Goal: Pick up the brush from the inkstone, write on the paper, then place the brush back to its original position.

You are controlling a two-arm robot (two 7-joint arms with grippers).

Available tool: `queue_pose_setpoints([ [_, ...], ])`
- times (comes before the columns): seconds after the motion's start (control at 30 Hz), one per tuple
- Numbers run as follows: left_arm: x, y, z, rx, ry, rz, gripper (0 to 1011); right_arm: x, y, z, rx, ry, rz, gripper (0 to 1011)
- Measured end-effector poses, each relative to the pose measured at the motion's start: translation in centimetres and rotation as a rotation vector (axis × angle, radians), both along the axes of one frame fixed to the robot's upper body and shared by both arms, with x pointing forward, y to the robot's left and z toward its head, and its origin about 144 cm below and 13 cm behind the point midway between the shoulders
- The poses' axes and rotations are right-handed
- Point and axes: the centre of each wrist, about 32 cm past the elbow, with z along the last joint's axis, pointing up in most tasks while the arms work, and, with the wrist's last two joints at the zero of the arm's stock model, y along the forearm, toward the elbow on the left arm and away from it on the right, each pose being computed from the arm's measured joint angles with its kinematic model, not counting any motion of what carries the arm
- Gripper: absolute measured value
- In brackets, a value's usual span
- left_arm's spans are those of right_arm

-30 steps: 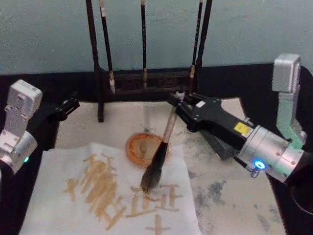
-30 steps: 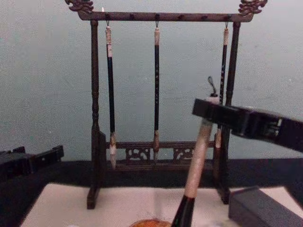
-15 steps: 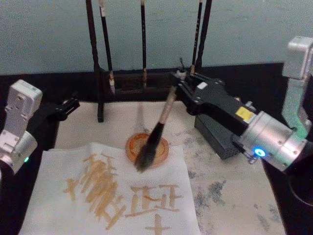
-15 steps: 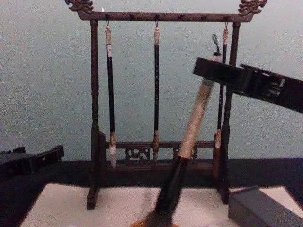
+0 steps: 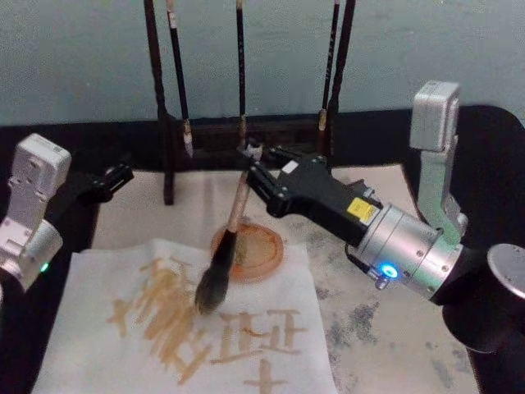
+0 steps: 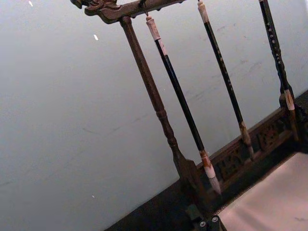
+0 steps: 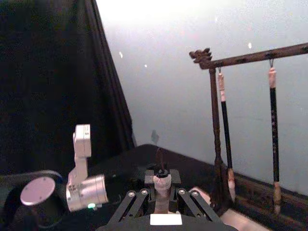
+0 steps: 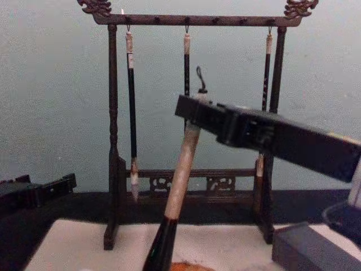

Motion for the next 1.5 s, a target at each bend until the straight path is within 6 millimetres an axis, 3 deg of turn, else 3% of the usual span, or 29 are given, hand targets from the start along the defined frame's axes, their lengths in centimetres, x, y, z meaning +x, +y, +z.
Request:
queue_pose_setpoints([
  [0.4,0.0,0.0,0.0,0.0,0.0,0.0,1002,-0.3,-0.6,-0.7,-0.111,-0.017,-0.033,182],
  [0.87,0.0,0.0,0.0,0.0,0.0,0.0,1002,-0.7,-2.5,0.3,-0.173,-0.038,-0.123,181],
  [1.1,0.0,0.0,0.0,0.0,0.0,0.0,1002,-1.1,-3.3,1.1,-0.156,-0.051,-0.138,181],
  [1.5,0.0,0.0,0.0,0.0,0.0,0.0,1002,-1.3,-2.7,2.1,-0.04,-0.077,-0.107,181],
])
